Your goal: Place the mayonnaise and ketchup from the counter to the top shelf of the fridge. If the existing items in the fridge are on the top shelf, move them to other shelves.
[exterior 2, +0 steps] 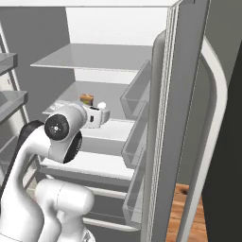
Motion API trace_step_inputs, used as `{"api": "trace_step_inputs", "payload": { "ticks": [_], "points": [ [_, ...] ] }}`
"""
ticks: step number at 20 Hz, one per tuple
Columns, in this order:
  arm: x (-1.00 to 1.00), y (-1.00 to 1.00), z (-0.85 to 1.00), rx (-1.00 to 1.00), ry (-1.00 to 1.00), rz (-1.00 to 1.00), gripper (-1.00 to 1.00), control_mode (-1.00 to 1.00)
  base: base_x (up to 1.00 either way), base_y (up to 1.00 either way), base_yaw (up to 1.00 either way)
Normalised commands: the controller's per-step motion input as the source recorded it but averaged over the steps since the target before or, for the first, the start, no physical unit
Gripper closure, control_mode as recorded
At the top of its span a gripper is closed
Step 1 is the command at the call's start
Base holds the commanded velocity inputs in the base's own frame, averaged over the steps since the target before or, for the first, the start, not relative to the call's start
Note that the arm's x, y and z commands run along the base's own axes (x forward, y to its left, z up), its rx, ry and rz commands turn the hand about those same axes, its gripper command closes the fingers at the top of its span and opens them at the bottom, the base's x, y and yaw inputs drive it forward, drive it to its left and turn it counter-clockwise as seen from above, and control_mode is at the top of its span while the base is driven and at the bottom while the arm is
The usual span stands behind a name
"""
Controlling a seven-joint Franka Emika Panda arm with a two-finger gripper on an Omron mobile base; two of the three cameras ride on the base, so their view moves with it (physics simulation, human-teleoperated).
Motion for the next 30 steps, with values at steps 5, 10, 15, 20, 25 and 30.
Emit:
{"api": "trace_step_inputs", "payload": {
  "ticks": [5,10,15,20,25,30],
  "points": [
    [1.0,0.09,-0.04,0.04,0.01,-0.11,1.0,-1.0,0.0,0.0,0.0],
    [0.89,-0.01,0.0,0.0,0.01,0.0,1.0,-1.0,0.0,0.0,0.0],
    [0.7,-0.18,-0.17,0.0,0.11,0.0,1.0,-1.0,0.0,0.0,0.0],
    [0.7,-0.02,-0.5,-0.02,0.24,0.0,1.0,-1.0,0.0,0.0,0.0],
    [0.78,0.0,-0.18,0.0,0.08,0.0,1.0,-1.0,0.0,0.0,0.0],
    [0.6,-0.13,-0.34,0.0,-0.04,0.0,1.0,-1.0,0.0,0.0,0.0]
  ]
}}
